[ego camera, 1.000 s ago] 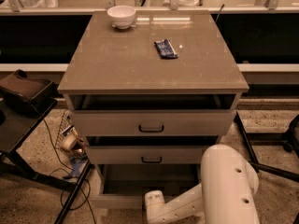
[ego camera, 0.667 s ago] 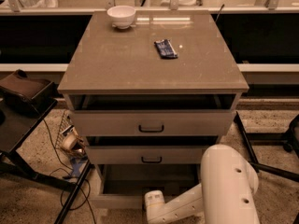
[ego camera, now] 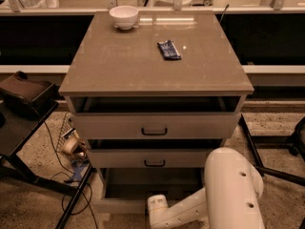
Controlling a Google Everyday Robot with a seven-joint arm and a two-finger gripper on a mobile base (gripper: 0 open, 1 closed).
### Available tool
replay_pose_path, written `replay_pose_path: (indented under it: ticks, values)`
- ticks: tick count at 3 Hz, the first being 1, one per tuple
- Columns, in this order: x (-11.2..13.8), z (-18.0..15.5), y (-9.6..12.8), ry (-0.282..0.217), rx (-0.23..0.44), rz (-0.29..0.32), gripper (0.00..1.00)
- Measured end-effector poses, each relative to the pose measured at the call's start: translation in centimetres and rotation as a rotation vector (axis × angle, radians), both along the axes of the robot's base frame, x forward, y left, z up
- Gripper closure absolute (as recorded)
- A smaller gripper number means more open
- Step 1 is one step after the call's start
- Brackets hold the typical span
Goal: Open bottom drawer
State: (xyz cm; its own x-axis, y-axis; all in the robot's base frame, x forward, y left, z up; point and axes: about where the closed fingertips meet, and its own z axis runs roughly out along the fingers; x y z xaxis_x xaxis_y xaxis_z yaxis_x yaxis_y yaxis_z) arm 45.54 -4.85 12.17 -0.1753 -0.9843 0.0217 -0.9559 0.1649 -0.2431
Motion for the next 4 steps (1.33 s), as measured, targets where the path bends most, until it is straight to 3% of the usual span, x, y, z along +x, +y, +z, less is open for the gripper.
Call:
replay_pose_path:
  ticks: [1, 2, 3, 4]
  values:
    - [0.0, 0.0, 0.01, 0.0, 0.0, 0.0, 0.56]
    - [0.0, 0.0, 0.02, 0.0, 0.0, 0.0, 0.52]
    - [-0.04, -0.04, 0.0, 0.001, 0.0, 0.0, 0.82]
    - [-0.04, -0.04, 0.0, 0.001, 0.0, 0.0, 1.0]
